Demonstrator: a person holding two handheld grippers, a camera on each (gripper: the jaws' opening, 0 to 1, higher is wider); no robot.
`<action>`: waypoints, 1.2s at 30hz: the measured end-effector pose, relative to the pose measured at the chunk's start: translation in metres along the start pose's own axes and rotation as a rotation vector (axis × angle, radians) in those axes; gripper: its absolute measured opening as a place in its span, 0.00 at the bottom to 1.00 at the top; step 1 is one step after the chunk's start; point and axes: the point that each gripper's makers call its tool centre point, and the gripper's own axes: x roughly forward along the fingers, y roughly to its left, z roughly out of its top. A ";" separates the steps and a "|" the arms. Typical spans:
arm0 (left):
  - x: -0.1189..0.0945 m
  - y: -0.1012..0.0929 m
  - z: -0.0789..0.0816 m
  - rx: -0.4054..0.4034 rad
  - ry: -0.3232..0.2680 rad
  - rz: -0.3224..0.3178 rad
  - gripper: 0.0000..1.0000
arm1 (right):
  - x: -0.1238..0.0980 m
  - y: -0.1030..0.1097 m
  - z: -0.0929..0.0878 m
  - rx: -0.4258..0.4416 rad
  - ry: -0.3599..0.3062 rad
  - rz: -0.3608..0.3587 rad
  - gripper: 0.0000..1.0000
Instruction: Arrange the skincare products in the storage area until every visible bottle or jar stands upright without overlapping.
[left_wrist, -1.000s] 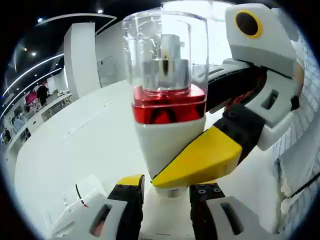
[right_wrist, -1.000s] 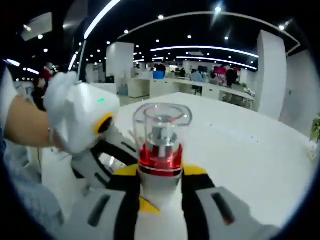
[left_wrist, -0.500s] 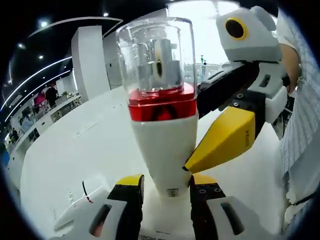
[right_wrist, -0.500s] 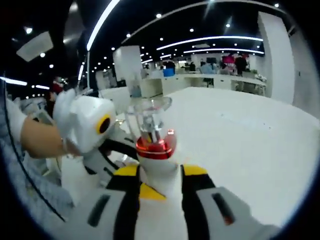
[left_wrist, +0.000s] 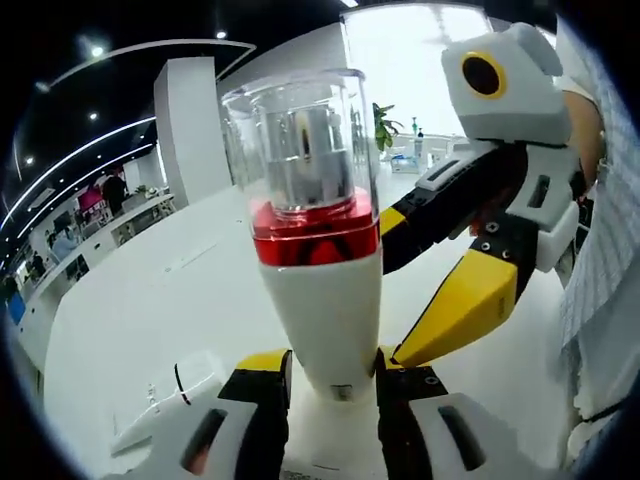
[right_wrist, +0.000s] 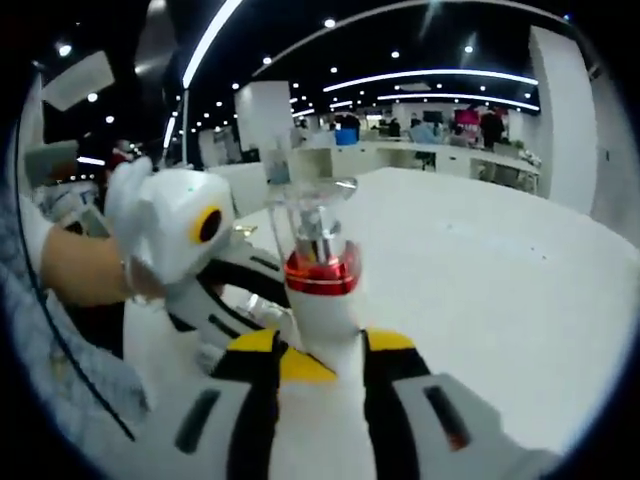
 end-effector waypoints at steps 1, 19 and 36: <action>-0.001 0.000 0.000 -0.003 -0.001 0.004 0.33 | 0.000 -0.001 0.000 0.008 -0.003 -0.006 0.30; -0.012 -0.005 -0.005 -0.182 -0.066 0.103 0.27 | -0.006 -0.007 -0.008 0.087 -0.057 -0.062 0.28; -0.025 0.001 -0.006 -0.174 -0.064 0.129 0.18 | 0.006 -0.001 0.005 0.038 -0.084 -0.026 0.26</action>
